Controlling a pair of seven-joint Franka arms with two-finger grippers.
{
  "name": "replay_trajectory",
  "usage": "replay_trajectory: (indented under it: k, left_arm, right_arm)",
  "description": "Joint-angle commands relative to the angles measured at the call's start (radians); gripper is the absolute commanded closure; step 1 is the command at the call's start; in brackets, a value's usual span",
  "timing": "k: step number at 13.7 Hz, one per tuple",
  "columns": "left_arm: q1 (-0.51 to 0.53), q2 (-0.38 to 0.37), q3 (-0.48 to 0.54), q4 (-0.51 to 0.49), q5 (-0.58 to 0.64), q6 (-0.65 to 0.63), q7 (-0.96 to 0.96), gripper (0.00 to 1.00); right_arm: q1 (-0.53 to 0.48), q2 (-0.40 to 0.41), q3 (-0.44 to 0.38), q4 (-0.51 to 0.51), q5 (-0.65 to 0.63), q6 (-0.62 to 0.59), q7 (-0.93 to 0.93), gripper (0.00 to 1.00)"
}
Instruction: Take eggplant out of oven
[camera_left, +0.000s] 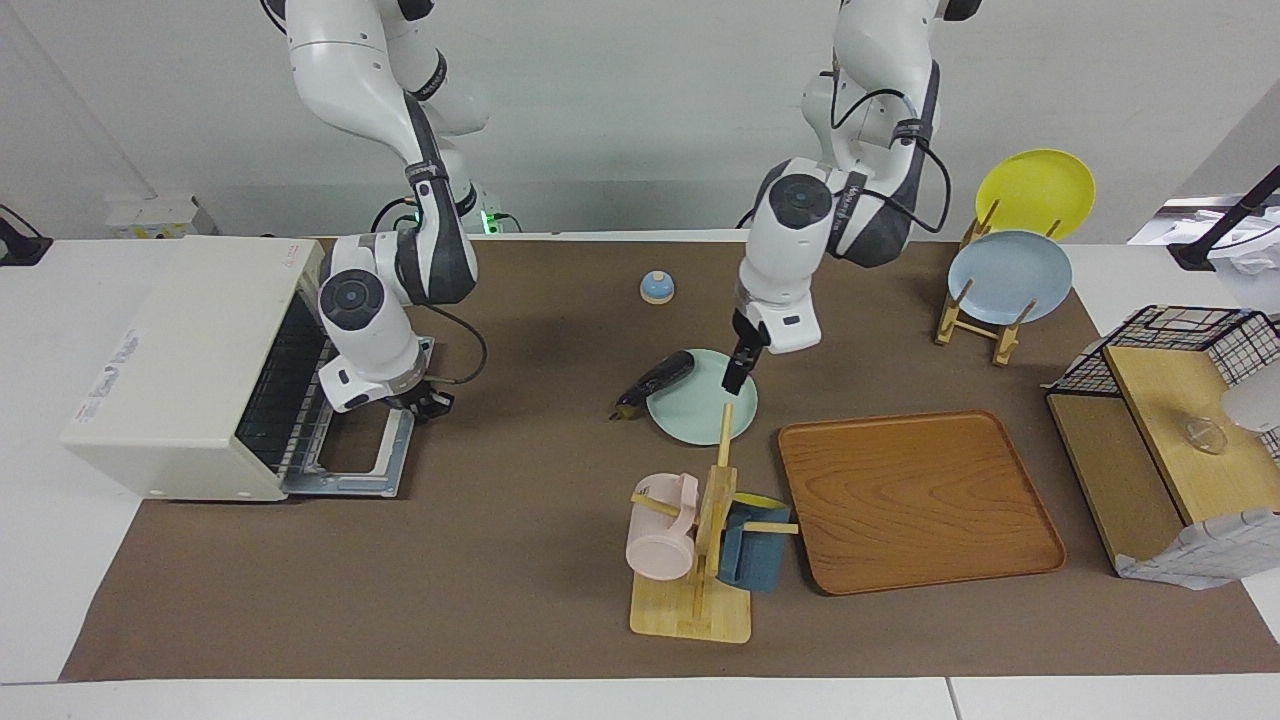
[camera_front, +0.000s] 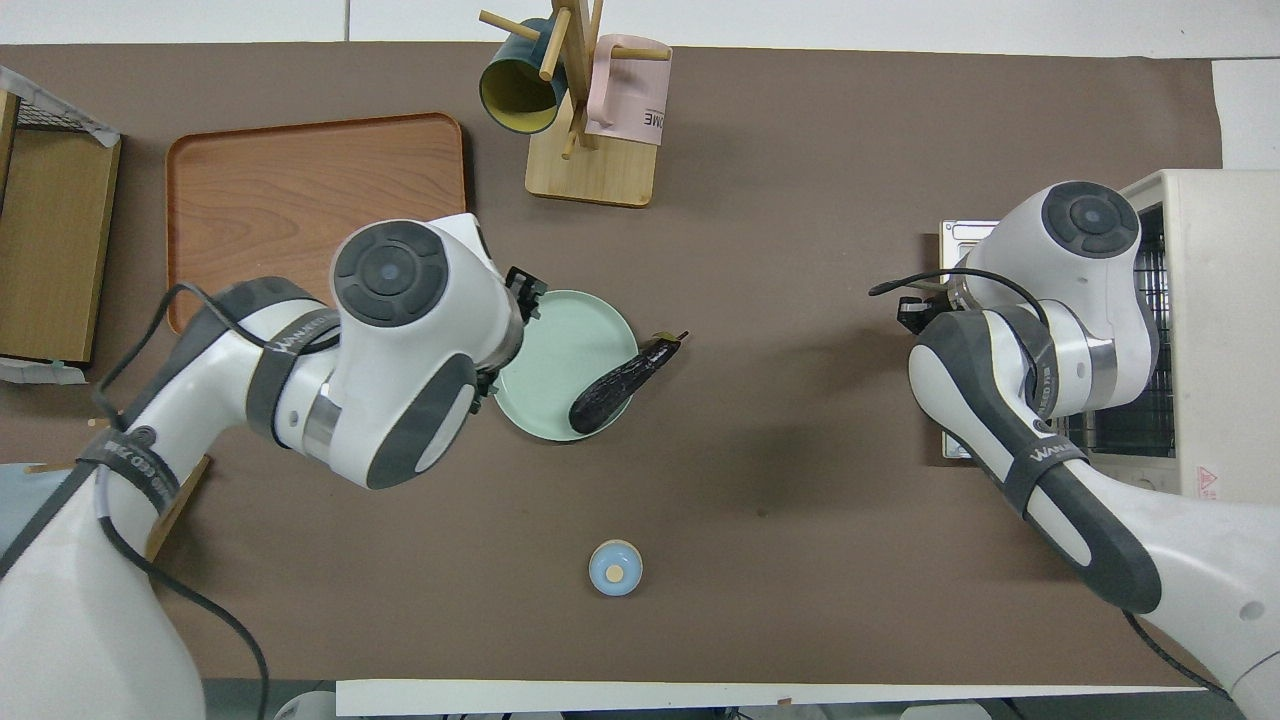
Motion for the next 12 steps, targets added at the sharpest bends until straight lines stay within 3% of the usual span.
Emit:
replay_trajectory:
  k: [1, 4, 7, 8, 9, 10, 12]
  left_arm:
    - [-0.005, 0.023, 0.020, 0.020, -0.036, 0.001, -0.050, 0.00]
    - [-0.080, 0.061, 0.019, -0.020, -0.088, 0.125, -0.358, 0.00]
    - [-0.142, 0.103, 0.019, -0.028, -0.167, 0.130, -0.421, 0.01]
    - [-0.142, 0.105, 0.019, -0.034, -0.170, 0.136, -0.423, 0.05]
    - [-0.140, 0.105, 0.020, -0.036, -0.170, 0.145, -0.423, 0.09]
    - [-0.130, 0.109, 0.020, -0.036, -0.170, 0.153, -0.422, 0.11]
    - [-0.120, 0.114, 0.022, -0.034, -0.170, 0.161, -0.414, 0.11]
  right_arm:
    - [-0.028, -0.007, 0.002, 0.067, -0.099, -0.099, -0.069, 0.97]
    - [-0.067, -0.042, -0.001, 0.214, -0.128, -0.330, -0.230, 0.97]
    - [-0.191, -0.118, 0.001, 0.230, -0.125, -0.410, -0.454, 0.92]
    - [-0.216, -0.147, 0.002, 0.247, -0.107, -0.456, -0.473, 0.75]
    - [-0.224, -0.191, 0.001, 0.287, -0.052, -0.528, -0.472, 0.05]
    - [-0.227, -0.232, -0.001, 0.331, 0.015, -0.565, -0.470, 0.00]
    - [-0.229, -0.282, -0.002, 0.420, 0.051, -0.625, -0.478, 0.00]
